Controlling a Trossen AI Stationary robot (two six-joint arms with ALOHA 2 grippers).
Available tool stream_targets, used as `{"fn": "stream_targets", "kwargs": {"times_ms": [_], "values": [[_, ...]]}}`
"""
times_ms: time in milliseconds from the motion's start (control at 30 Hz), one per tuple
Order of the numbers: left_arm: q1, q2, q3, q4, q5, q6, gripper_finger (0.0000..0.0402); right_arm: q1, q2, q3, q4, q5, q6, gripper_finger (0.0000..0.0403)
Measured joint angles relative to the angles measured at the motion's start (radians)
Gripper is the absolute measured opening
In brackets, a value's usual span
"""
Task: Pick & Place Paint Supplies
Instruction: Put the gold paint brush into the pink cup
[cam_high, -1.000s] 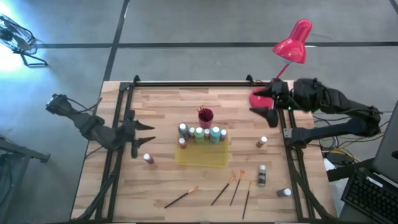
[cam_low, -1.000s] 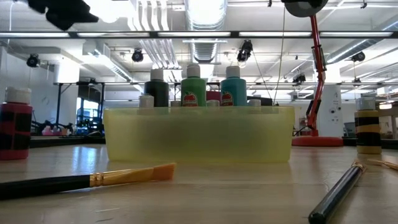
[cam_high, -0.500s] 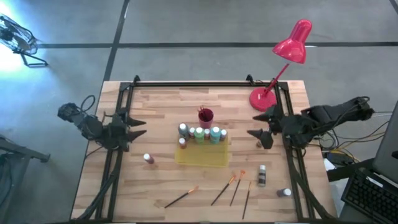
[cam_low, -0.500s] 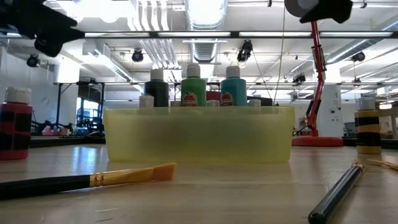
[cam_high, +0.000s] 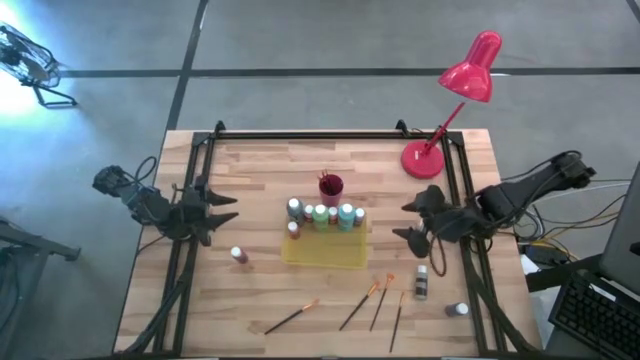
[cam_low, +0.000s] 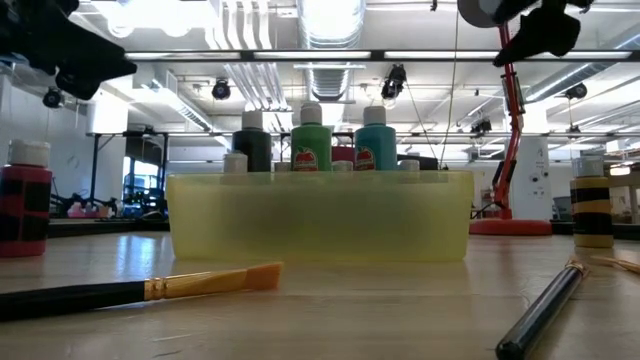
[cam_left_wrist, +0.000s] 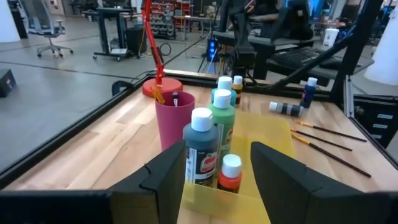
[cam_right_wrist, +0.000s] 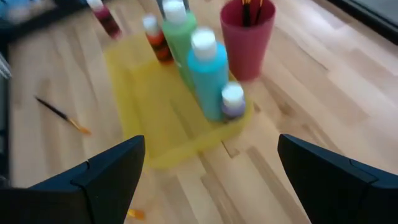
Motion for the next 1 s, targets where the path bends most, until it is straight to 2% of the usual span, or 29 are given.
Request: {"fn": "stream_targets", "kwargs": {"times_ms": [200, 467, 667, 900, 1000], "values": [[0.000, 0.000, 0.000, -0.016, -0.056, 0.000, 0.0186, 0.047, 0.079, 0.000, -0.105, -0.005, 0.078, 0.0363], [0.000, 0.000, 0.000, -0.052, -0.149, 0.023, 0.0185, 0.141, 0.199, 0.000, -0.113, -0.041, 0.190, 0.0363], [0.000, 0.000, -0.015, -0.054, -0.336, -0.029, 0.0184, 0.145, 0.273, 0.000, -0.118, -0.149, 0.280, 0.0363], [0.000, 0.000, -0.046, -0.051, -0.345, -0.061, 0.0184, 0.144, 0.354, 0.000, -0.069, -0.272, 0.391, 0.0363], [0.000, 0.000, -0.065, -0.055, -0.344, -0.051, 0.0184, 0.134, 0.389, 0.000, -0.058, -0.341, 0.508, 0.0363]]}}
